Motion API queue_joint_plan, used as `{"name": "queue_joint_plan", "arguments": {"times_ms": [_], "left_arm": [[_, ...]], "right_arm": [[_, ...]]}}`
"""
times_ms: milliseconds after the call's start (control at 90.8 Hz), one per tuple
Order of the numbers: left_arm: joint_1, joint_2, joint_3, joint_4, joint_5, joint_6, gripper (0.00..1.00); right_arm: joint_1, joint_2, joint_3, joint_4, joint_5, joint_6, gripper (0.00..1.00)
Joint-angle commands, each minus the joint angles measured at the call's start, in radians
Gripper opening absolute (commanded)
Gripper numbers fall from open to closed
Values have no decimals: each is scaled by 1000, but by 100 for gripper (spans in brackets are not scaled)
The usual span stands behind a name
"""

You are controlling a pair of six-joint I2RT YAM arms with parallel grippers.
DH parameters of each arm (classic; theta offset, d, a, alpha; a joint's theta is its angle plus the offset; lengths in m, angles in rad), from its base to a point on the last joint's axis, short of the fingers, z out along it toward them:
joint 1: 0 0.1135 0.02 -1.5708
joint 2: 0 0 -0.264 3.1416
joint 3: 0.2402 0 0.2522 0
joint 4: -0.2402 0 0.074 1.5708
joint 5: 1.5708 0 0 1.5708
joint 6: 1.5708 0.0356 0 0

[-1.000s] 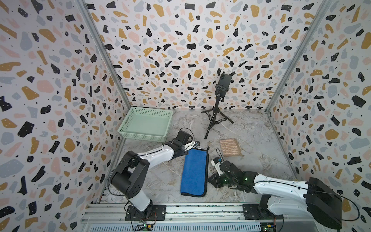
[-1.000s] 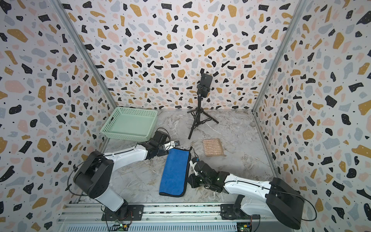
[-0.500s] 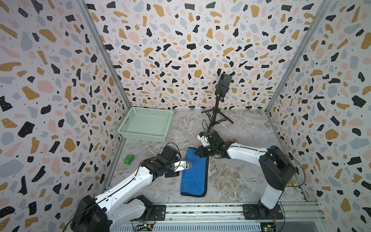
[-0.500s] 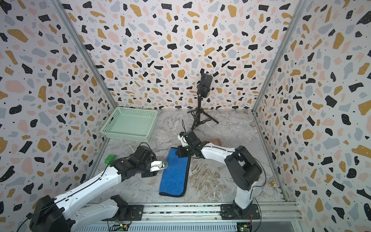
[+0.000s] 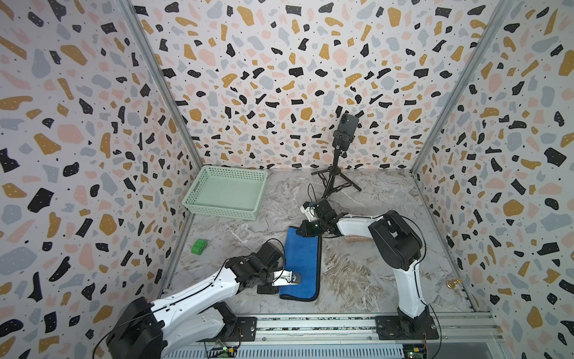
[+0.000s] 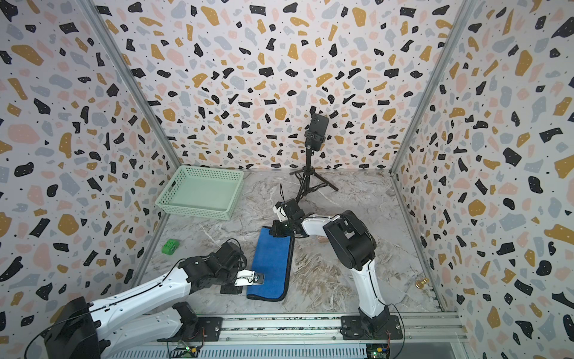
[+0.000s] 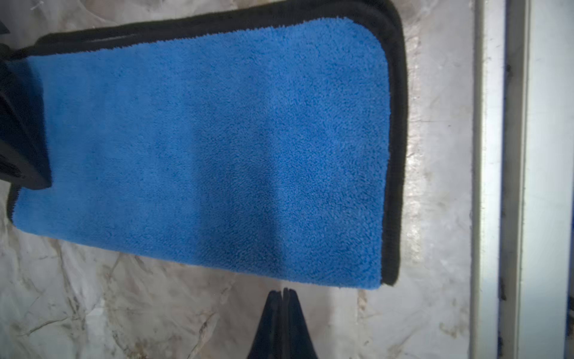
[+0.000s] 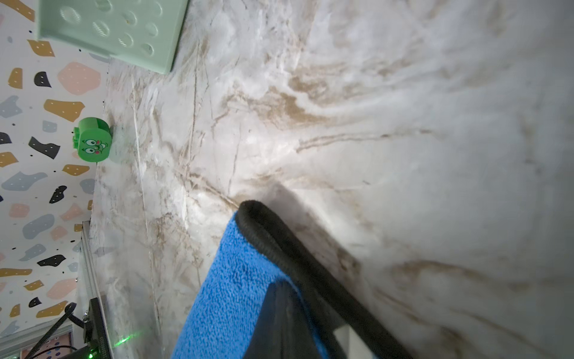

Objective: Fold the square dishcloth
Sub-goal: Smooth out the cleaning item at the center of the board.

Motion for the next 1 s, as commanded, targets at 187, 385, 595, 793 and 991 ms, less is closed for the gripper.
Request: {"name": "queue_joint_plan", "arguments": {"times_ms": [187, 385, 595, 793, 991], "left_arm": [[-30, 109, -7, 119, -37, 12, 0], [-53, 154, -44, 137, -96, 40, 1], [-62, 187, -70, 116, -145, 77, 6], [-66, 61, -30, -4, -146, 94, 20], [-67, -109, 65, -132, -57, 62, 28]], "right_arm": [[16, -61, 74, -31, -37, 17, 0], [19, 60, 158, -22, -61, 37, 0], [12, 144, 202, -62, -27, 17, 0], [5, 126, 193, -79, 22, -11, 0], [19, 15, 149, -71, 24, -43, 1]]}}
